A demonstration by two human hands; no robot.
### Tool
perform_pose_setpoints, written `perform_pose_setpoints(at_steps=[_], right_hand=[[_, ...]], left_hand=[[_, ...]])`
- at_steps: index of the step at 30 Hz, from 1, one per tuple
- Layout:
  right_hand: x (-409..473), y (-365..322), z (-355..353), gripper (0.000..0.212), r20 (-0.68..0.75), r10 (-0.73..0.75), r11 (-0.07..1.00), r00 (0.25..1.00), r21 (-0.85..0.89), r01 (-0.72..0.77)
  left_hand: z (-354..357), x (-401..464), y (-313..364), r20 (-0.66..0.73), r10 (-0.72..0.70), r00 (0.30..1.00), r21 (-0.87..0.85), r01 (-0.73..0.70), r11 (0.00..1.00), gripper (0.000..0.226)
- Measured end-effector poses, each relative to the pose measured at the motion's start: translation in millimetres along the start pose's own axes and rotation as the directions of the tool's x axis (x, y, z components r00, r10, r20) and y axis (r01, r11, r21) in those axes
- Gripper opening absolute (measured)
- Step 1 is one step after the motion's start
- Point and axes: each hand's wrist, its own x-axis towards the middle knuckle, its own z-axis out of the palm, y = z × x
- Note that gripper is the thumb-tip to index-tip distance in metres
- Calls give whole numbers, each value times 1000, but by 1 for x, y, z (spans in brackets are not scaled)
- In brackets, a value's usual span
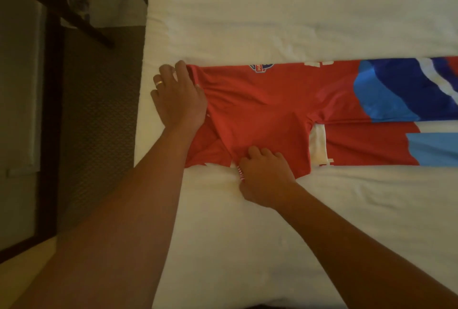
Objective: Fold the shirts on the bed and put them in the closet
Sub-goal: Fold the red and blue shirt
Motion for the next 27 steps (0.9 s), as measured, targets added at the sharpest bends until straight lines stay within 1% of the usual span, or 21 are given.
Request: perform_pose_setpoints(at_steps=[1,3,5,7,9,10,12,14,16,18,20,22,24,27], right_hand=[[1,1,-6,36,42,-1,1000,999,24,0],[3,5,-19,25,130,19,993,991,115,-35],[6,15,-33,17,176,50,968,983,234,-91],[12,31,-49,15,135,70,918,988,378,-117],[22,53,-68,21,39,105,872,994,477,-111],[28,65,-76,23,-11,143,849,990,515,-117],[39,89,-90,21,-102,255,793,961,591,-148],[48,108,-99,23,-181,391,732,902,655,-186],[53,122,-103,21,-225,517,661,826,718,-218],[57,132,-105,18,-234,593,609,771,756,-239],[60,139,-104,18,-234,630,580,741,776,-248],[63,142,-103,19,-245,647,564,722,791,-238],[68,144,-101,17,-256,647,567,719,792,-228],[73,144,-100,15,-304,630,615,714,757,-221]], left_hand=[[-4,-4,2,-5,37,999,-3,-37,999,45],[-5,-11,4,27,153,988,-41,-152,988,40],[-4,-16,6,72,241,968,-105,-233,967,34],[-2,-18,6,83,224,971,-232,-200,952,30],[-3,-17,8,71,148,986,-372,-112,922,29],[-2,-16,10,71,125,990,-406,-86,910,29],[-1,-12,15,87,113,990,-397,-70,915,29],[-1,-9,20,115,109,987,-350,-63,935,30],[-3,-7,21,150,122,981,-308,-71,949,34],[-5,-2,20,192,159,968,-250,-108,962,38],[-7,3,19,240,181,954,-167,-143,975,42],[-8,9,21,241,178,954,-99,-158,982,35],[-10,17,23,212,152,965,-126,-127,984,26],[-14,29,23,166,125,978,-211,-89,973,18]])
